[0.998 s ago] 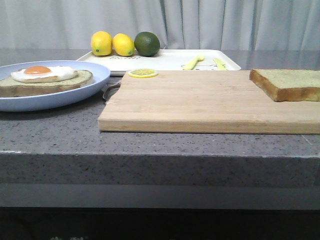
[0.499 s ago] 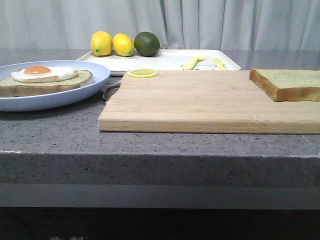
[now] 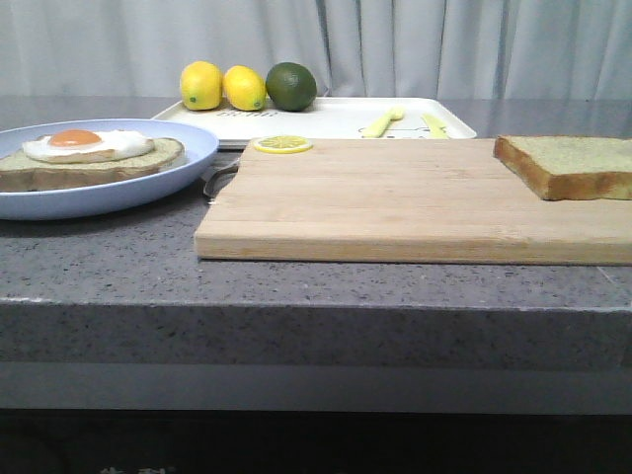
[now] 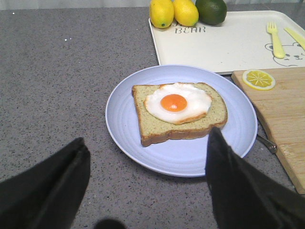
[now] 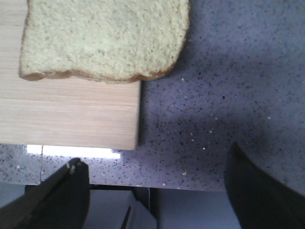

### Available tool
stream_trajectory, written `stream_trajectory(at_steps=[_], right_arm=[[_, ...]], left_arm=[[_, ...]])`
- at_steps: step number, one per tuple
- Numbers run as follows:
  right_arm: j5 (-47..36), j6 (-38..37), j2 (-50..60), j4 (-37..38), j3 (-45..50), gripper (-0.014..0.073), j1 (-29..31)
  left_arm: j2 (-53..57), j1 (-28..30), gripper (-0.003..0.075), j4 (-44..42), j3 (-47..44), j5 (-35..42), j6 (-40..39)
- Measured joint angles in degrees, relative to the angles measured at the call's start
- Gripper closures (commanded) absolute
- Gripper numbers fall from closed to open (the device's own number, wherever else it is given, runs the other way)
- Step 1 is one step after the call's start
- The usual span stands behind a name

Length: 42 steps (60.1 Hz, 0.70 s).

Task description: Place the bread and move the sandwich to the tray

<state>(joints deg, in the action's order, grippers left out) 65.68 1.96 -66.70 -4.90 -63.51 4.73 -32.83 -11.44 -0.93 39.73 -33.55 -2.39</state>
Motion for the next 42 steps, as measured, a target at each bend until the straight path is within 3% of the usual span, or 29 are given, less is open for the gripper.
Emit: stream_trajectory(at_steps=[8,23,31,42], right_arm=[[0.61,6.68,-4.06,-8.67,-0.14,0.0001,8.93],[2.38,24.51,-11.31,-31.48,-0.14,0.0001,27.03],[3.2,30.83,-16.34,-39.64,-0.14,0.0001,30.49],[3.2,37.66,-23.49,-49.02,-0.14,0.0001,30.83]], left_arm=[[0.0,0.0,0.0216,0.0,0.0,0.0,0.0],[0.0,0.0,0.0216,0.0,0.0,0.0,0.0],[0.0,0.0,0.0216,0.0,0.0,0.0,0.0],[0.0,0.0,0.0216,0.0,0.0,0.0,0.0]])
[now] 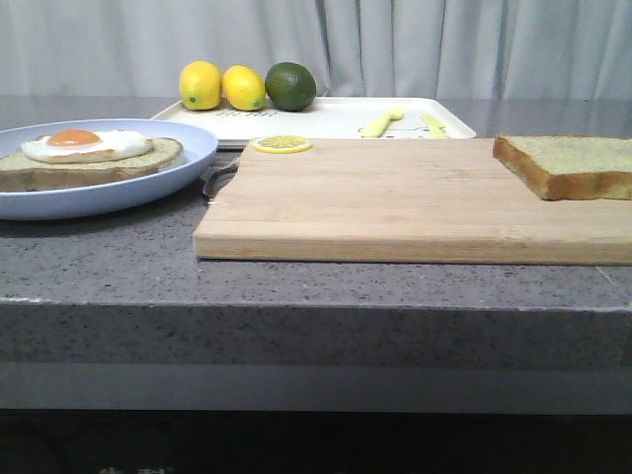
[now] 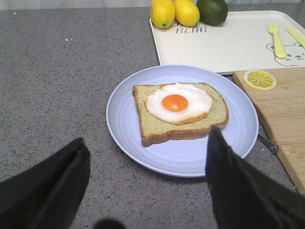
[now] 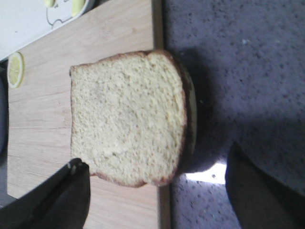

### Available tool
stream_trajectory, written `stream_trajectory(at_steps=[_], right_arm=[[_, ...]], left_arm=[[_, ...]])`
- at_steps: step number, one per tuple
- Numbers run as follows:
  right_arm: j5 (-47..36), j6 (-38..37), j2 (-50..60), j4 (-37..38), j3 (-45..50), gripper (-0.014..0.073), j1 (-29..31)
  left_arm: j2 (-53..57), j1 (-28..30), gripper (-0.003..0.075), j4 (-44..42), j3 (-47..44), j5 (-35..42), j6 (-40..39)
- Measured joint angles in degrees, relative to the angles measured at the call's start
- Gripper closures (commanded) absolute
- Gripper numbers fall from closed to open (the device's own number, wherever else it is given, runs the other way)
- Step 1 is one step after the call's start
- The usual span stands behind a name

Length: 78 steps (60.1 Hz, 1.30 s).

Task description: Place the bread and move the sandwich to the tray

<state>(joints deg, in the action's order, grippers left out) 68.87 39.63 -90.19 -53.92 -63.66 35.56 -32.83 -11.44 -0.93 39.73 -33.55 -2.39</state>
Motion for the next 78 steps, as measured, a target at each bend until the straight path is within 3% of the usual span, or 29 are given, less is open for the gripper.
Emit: stream_trajectory(at_steps=[14,41,45,62,68,78], right_arm=[[-0.51,5.09,-7.48,-8.19,0.0,0.0001,0.0],[-0.9,6.12,-12.15,-11.05,-0.12,0.0006,-5.08],[-0.9,6.12,-12.3,-11.14,-0.21,0.0049,-5.21],[-1.12,6.12,-12.72,-11.03,-0.21,0.0394,-5.21],[-1.22,6.12,-12.61,-11.03,-0.21,0.0445,-5.21],[-1.22,6.12,-10.53,-11.03,-0.21,0.0454,-5.21]], left_arm=[[0.0,0.0,0.0216,0.0,0.0,0.0,0.0],[0.0,0.0,0.0216,0.0,0.0,0.0,0.0],[0.0,0.0,0.0216,0.0,0.0,0.0,0.0],[0.0,0.0,0.0218,-0.13,0.0,0.0,0.0],[0.0,0.0,0.0218,-0.22,0.0,0.0,0.0],[0.0,0.0,0.0218,-0.22,0.0,0.0,0.0]])
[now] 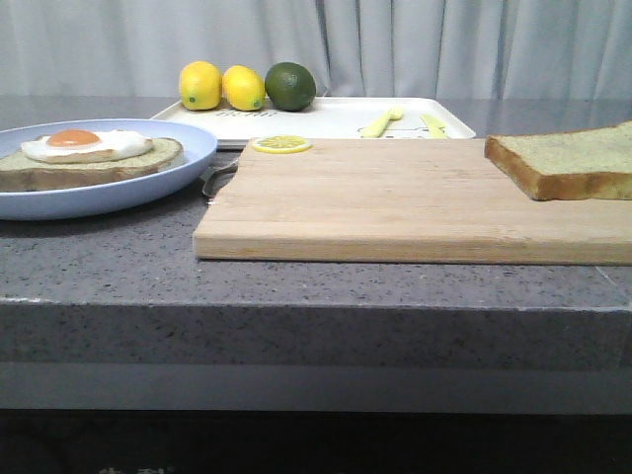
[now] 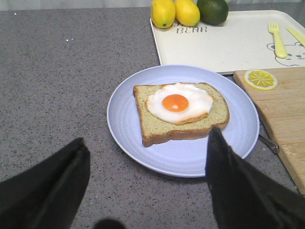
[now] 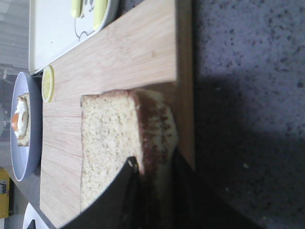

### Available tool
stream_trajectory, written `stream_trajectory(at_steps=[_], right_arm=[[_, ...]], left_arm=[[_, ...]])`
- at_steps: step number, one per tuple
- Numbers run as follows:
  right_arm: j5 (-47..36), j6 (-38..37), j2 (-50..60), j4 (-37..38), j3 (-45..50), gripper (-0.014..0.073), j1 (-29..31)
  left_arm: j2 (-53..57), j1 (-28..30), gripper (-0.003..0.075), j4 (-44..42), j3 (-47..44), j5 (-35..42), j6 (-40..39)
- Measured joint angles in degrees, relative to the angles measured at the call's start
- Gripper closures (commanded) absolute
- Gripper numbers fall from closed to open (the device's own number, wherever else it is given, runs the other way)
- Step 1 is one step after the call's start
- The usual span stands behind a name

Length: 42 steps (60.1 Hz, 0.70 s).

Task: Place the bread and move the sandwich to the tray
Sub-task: 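Grasp the bread slice edge with the right gripper and lift it, then carry the bread slice with the right gripper over the egg-topped bread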

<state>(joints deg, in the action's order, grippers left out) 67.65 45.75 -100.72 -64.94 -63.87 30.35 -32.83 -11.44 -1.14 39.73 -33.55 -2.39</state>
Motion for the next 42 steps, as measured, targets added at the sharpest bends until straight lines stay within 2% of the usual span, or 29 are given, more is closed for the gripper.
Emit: stream_trajectory(at_steps=[23,35,42], right_arm=[[0.18,-0.49,9.66,-0.93,0.0,0.0454,0.0],[0.32,-0.49,15.22,-6.76,0.0,0.0454,-1.72],[0.58,-0.49,16.05,-11.34,0.0,0.0454,-5.92]], left_arm=[[0.0,0.0,0.0218,-0.05,0.0,0.0,0.03],[0.0,0.0,0.0218,-0.05,0.0,0.0,0.03],[0.0,0.0,0.0218,-0.05,0.0,0.0,0.03]])
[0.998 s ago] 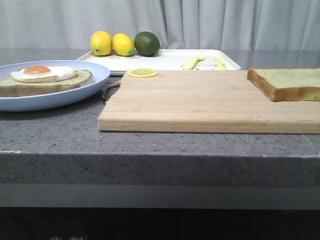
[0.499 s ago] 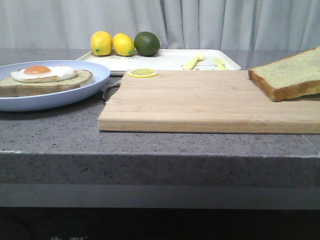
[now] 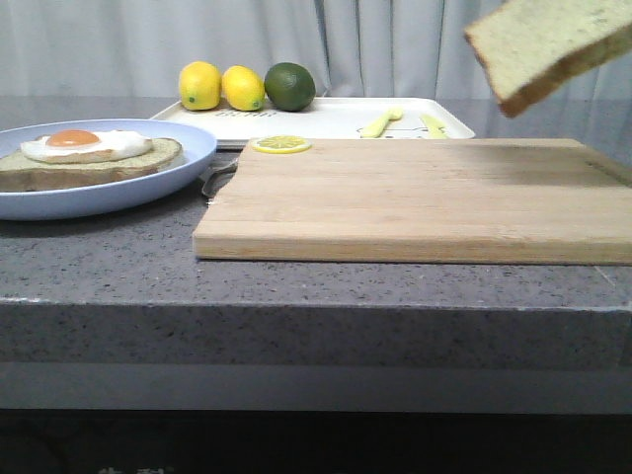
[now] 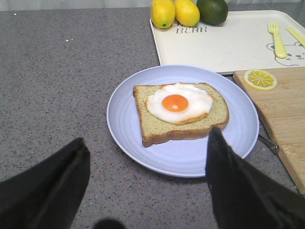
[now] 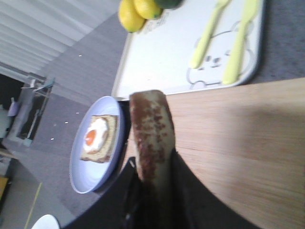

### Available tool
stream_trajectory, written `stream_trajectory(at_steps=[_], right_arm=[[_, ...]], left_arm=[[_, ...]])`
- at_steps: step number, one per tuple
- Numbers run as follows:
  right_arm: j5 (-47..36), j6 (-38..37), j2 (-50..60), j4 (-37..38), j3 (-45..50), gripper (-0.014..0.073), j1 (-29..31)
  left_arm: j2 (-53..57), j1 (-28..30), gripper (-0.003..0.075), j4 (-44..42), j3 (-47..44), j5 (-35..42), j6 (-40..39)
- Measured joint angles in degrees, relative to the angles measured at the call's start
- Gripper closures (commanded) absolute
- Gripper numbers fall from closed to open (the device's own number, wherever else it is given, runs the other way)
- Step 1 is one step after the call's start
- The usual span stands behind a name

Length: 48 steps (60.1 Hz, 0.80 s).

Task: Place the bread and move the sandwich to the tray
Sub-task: 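Carry the bread slice with the right gripper over the egg-topped bread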

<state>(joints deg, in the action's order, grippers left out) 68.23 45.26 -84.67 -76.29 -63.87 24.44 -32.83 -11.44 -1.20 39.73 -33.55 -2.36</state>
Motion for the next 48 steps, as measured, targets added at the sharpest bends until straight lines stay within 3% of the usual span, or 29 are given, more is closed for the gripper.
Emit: stream_trajectory(at_steps=[13,29,40,48], right_arm=[[-0.92,0.0,0.0,-7.84,0.0,0.0454,-13.94],[-17.0,0.86,-2.08,-19.89,-0.13,0.0454,-36.45],[-25.32,3.99,-8.72,-24.0,-5.91,0.0454,-46.27],[-30.38,1.48,-15.48,-25.04,-13.95,0.0454,-51.11]], left_arm=[[0.0,0.0,0.0218,-0.08,0.0,0.0,0.0],[0.0,0.0,0.0218,-0.08,0.0,0.0,0.0],[0.0,0.0,0.0218,-0.13,0.0,0.0,0.0],[0.0,0.0,0.0218,-0.13,0.0,0.0,0.0]])
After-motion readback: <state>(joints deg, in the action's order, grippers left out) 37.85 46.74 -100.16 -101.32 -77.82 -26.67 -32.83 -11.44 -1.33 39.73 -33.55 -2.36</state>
